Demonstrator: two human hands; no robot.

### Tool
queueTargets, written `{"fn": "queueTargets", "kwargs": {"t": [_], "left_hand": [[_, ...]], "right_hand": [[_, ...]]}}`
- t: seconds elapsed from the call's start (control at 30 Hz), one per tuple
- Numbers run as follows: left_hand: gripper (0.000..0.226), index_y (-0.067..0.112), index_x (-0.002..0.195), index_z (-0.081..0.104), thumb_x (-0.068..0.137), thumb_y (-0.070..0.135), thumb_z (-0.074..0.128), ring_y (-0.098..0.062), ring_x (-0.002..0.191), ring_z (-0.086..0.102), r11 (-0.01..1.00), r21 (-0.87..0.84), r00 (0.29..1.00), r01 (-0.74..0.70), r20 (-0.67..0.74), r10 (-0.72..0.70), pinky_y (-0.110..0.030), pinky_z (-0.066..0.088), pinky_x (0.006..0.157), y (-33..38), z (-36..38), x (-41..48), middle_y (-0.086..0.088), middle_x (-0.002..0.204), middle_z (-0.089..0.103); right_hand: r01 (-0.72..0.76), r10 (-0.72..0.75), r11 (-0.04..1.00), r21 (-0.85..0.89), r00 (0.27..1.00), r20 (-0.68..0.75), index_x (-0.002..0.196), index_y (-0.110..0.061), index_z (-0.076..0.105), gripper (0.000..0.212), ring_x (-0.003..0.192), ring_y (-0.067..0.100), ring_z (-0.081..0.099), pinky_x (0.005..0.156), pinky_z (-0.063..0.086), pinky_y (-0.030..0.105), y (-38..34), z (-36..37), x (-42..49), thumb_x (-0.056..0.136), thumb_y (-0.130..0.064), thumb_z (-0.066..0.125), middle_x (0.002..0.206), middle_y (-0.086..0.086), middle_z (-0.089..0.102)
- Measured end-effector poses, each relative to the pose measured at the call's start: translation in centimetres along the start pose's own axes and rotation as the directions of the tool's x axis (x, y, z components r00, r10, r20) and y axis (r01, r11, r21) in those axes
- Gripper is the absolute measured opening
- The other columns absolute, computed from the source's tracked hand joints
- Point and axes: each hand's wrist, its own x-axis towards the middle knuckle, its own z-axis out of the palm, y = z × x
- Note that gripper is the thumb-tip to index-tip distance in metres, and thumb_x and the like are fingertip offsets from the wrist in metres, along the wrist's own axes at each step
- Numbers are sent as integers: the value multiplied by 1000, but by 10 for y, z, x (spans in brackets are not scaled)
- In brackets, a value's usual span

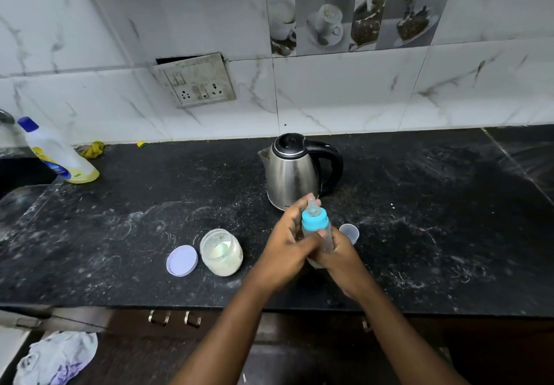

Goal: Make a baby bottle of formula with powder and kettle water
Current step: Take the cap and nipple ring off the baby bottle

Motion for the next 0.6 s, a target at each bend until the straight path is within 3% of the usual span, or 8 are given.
{"fn": "queueTargets", "kwargs": {"t": [0.13,0.23,0.3,0.37,0.4,0.47,0.53,0.6], "left_hand": [[65,23,138,58,86,-8,81,-3,112,70,994,102,998,-24,-50,29,-24,56,96,7,-13,7,1,122,72],[61,34,117,63,70,17,99,-4,90,68,974,224,989,-11,-143,44,-24,56,80,3,-10,10,5,104,68],[70,41,114,61,56,43,100,-7,96,65,946,325,984,-3,-165,60,-26,55,83,-3,-9,10,7,110,64],[88,47,130,52,54,53,97,-2,118,59,923,384,994,3,-102,39,-20,51,97,-8,-13,11,9,127,56],[94,47,141,45,61,50,96,4,127,53,929,370,999,-1,-39,17,-13,46,101,-9,-14,10,13,137,50],[92,37,155,36,81,26,90,10,136,49,962,273,998,-14,57,-2,-9,42,105,-15,-20,8,15,151,49],[86,35,158,36,90,3,77,-6,138,57,975,221,997,-37,71,21,-25,49,109,-27,-28,7,5,146,63],[85,46,153,41,91,-2,74,-12,127,67,957,288,999,-45,13,43,-37,54,108,-37,-32,7,4,128,75]], "right_hand": [[19,-15,997,-74,998,58,130,-4,59,42,110,11,71,91,54,24,2,-8,-2,90,-8,70,116,-1,77],[49,-46,992,-113,999,25,134,-6,56,47,118,19,69,100,53,36,9,-4,-1,90,-8,73,126,6,73],[86,-92,975,-205,996,-16,133,-8,55,45,119,23,68,101,54,41,15,-2,0,91,-6,72,127,8,71],[105,-121,953,-286,992,-40,130,-13,56,45,119,32,66,100,54,55,24,0,2,90,-16,75,127,13,66],[97,-120,946,-308,991,-56,130,-14,57,46,118,33,65,99,54,58,25,1,2,88,-19,76,126,13,66],[63,-88,937,-344,994,-57,130,-17,60,47,120,23,67,101,55,46,30,1,3,85,-15,77,126,5,69],[41,-67,926,-375,996,-56,128,-21,64,48,117,11,68,97,53,29,35,0,3,84,-9,81,122,-6,73],[32,-53,918,-395,998,-43,123,-24,68,46,111,8,70,93,54,25,37,-2,0,81,-21,86,118,-10,75]]}}
